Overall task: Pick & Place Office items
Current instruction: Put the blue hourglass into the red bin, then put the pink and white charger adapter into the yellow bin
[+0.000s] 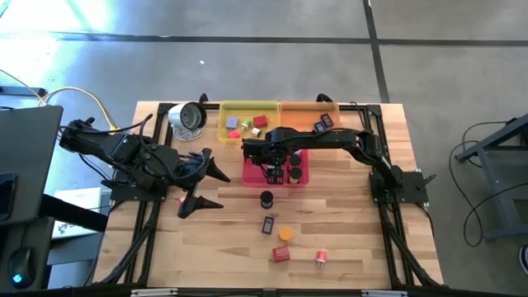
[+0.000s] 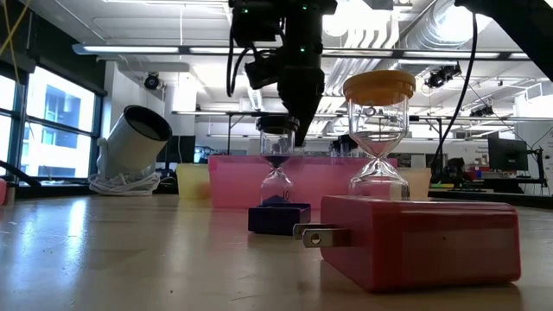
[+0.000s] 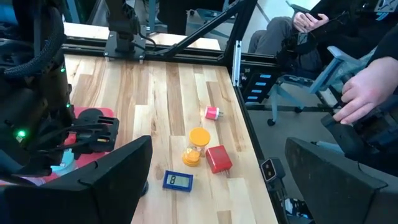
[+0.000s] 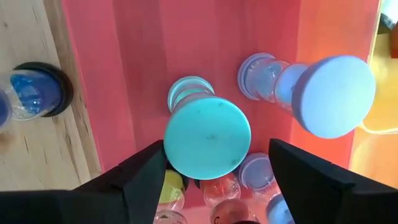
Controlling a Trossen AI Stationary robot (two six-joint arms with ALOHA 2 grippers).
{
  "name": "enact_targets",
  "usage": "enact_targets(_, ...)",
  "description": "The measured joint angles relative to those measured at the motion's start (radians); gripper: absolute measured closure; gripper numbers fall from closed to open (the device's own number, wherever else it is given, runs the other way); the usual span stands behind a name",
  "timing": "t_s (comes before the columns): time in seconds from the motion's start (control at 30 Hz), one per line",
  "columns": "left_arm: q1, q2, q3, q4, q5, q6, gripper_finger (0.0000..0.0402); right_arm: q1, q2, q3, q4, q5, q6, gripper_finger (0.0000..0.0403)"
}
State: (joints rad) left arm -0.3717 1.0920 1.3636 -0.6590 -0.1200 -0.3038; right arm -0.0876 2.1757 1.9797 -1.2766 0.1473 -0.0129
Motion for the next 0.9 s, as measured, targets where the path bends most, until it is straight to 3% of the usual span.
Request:
enact_targets(0.23,0.000,0.000,0.000,0.000,0.000,0.000,0.0043,0.023,0.000,0.000,-0.041,0.032,-0.016,0.0131)
enact_targets(0.53,0.000,0.000,0.000,0.001,-0.001,-0.001,0.0043,0.068,-0.002,0.011,-0.112,0.261,-0.047,0.0131)
enact_targets(0.7,0.000,0.000,0.000,0.001,-0.001,-0.001,0.0043,0.093,-0.005,0.089,-0.171,0.293,-0.044,0.0131)
enact_targets(0.9,0.000,0.000,0.000,0.000,-0.001,-0.003,0.0043,0.132,-0.006,0.280,-0.226,0.309,-0.038,0.0131)
